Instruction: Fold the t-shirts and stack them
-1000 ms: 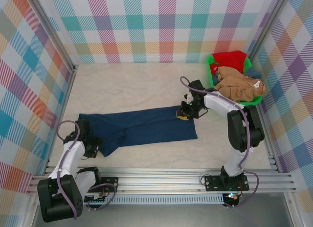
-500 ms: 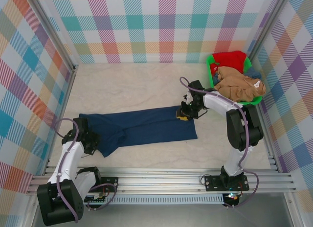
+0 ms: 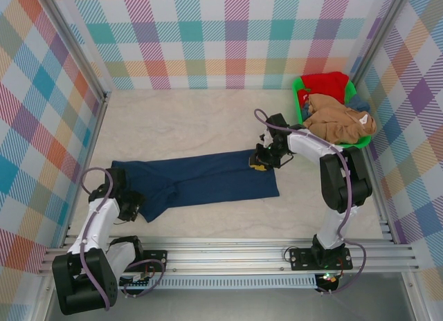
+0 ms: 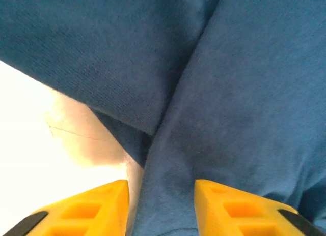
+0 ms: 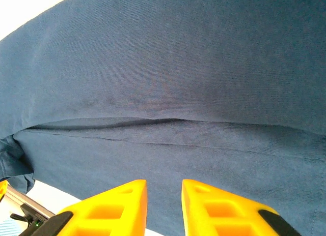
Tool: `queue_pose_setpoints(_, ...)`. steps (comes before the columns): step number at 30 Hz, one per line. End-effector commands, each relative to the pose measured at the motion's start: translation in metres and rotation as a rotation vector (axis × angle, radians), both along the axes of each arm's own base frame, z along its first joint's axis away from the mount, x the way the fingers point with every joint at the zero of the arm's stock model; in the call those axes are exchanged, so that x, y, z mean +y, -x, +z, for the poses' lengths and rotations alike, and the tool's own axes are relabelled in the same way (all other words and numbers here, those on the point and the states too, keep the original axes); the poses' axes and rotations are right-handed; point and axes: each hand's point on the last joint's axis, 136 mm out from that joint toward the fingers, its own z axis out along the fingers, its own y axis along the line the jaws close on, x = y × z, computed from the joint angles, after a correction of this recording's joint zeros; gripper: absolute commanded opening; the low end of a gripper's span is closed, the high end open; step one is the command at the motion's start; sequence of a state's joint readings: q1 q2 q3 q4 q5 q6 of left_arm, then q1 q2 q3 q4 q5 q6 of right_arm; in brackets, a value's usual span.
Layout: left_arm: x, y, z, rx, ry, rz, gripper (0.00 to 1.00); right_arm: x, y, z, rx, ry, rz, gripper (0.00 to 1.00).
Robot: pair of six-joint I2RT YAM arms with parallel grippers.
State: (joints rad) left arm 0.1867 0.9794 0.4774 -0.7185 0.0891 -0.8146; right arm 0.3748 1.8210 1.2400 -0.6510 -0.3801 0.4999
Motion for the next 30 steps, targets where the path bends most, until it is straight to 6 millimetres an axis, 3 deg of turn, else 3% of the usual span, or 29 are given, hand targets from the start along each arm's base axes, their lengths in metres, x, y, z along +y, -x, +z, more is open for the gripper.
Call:
queue_pose_setpoints(1, -0.003, 0.002, -0.007, 0.002, 0.021, -0.015, 0.34, 0.007, -0.004, 0.007, -0.008, -0.024, 0.017, 0.24)
queue_pose_setpoints(3, -0.002, 0.004, -0.008, 0.008, 0.013, -0.006, 0.33, 0.007, -0.005, 0.007, -0.011, -0.023, 0.017, 0.24)
queue_pose_setpoints(10, 0.006, -0.003, -0.008, -0.013, -0.027, 0.001, 0.15, 0.008, -0.005, 0.005, -0.007, -0.025, 0.015, 0.24)
queue_pose_setpoints(14, 0.01, -0.008, 0.003, -0.035, -0.053, -0.004, 0.09, 0.008, -0.005, 0.007, -0.01, -0.026, 0.016, 0.24)
queue_pose_setpoints(21, 0.022, -0.028, 0.037, -0.129, -0.122, 0.0, 0.06, 0.008, -0.005, 0.006, -0.009, -0.028, 0.017, 0.24)
queue_pose_setpoints(30, 0.038, -0.062, 0.046, -0.187, -0.206, -0.044, 0.03, 0.007, -0.005, 0.009, -0.013, -0.026, 0.018, 0.24)
